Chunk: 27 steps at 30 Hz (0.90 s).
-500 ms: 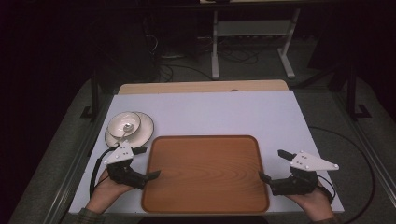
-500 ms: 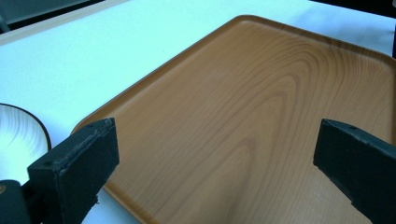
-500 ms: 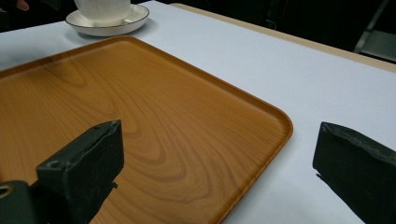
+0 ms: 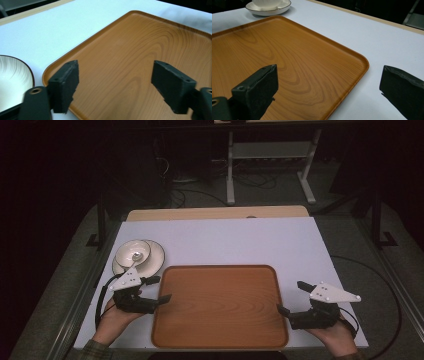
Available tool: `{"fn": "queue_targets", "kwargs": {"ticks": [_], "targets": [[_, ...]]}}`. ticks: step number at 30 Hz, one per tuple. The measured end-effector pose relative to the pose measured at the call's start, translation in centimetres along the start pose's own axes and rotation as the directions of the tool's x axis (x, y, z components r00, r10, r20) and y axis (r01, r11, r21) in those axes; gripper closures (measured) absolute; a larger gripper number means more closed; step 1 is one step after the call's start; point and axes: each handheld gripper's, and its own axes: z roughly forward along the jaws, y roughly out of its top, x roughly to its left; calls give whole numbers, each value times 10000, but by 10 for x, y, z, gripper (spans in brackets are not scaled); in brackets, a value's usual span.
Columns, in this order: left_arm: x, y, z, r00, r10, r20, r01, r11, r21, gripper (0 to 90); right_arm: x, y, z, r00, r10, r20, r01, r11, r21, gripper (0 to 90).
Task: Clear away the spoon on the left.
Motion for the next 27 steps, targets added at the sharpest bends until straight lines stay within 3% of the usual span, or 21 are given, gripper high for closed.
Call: {"fn": "queue_targets", "kwargs": {"ticks": [2,3,4,7,21,27], "targets": [[3,0,0,9999,-102,24,102,9999,16,334,0,-1,0,10000,-1,4,1,10000,18,14],[4,1,0,9999,-137,35,136,9999,14,334,0,-1,0,10000,-1,4,1,10000,18,14],[5,1,1,9998,-183,50,183,9998,28,406,-1,-1,0,10000,1,3,-1,10000,1,14],[10,1,2,9994,-327,63,327,9994,62,456,-1,-1,0,10000,5,4,-5,10000,-11,15],[24,7,5,9966,-809,-163,815,9958,412,895,-2,-3,-1,10000,56,22,-56,10000,4,15],[28,6,2,9949,-919,-407,938,9945,458,896,-2,-4,-2,10000,33,22,-33,10000,33,16]]}}
